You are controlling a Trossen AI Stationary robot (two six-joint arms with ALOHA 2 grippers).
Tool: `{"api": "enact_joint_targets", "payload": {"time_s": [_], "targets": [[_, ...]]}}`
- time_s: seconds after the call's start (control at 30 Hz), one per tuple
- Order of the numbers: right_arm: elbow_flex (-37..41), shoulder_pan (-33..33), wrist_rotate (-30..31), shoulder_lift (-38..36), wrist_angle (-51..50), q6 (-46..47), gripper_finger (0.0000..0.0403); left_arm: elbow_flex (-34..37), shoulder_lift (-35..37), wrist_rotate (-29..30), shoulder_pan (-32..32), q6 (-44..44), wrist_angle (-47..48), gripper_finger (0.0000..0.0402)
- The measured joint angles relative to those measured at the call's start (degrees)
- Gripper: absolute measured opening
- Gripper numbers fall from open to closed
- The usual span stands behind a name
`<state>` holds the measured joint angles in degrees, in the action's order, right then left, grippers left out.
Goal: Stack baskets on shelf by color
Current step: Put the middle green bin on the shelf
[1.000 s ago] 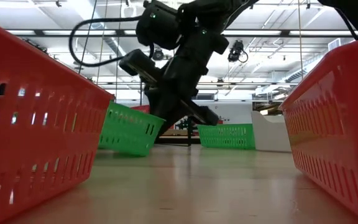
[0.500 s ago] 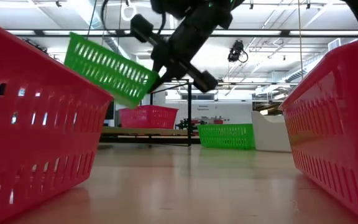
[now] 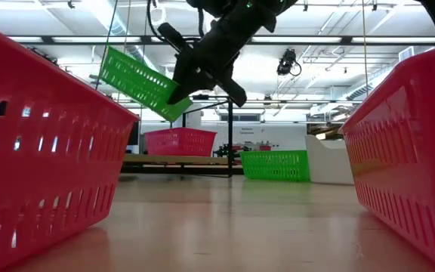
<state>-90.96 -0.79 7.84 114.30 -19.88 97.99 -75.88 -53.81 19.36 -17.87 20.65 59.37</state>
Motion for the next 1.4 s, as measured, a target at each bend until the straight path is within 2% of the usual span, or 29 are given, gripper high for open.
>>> {"api": "enact_joint_targets", "payload": {"time_s": [0.37, 0.57, 1.07, 1.3, 1.4], "targets": [[0.0, -0.2, 1.6, 0.0, 2.3, 1.5, 0.0009, 0.0, -0.5, 1.8, 0.0, -0.4, 0.7, 0.0172], [0.0, -0.2, 1.6, 0.0, 2.6, 1.5, 0.0015, 0.0, -0.6, 5.5, 0.0, -0.3, 2.3, 0.0172], [0.0, -1.1, 1.3, 0.1, 5.3, -1.8, 0.0145, 0.0, -0.6, 5.5, 0.0, -0.3, 2.2, 0.0172], [0.0, -1.2, 0.5, 0.2, 7.3, -5.6, 0.0161, 0.0, -0.6, 5.5, 0.0, -0.3, 2.2, 0.0172], [-0.1, -1.2, 0.2, 2.3, 12.0, -6.0, 0.0159, 0.0, -0.6, 5.5, 0.0, -0.3, 2.1, 0.0172]]}}
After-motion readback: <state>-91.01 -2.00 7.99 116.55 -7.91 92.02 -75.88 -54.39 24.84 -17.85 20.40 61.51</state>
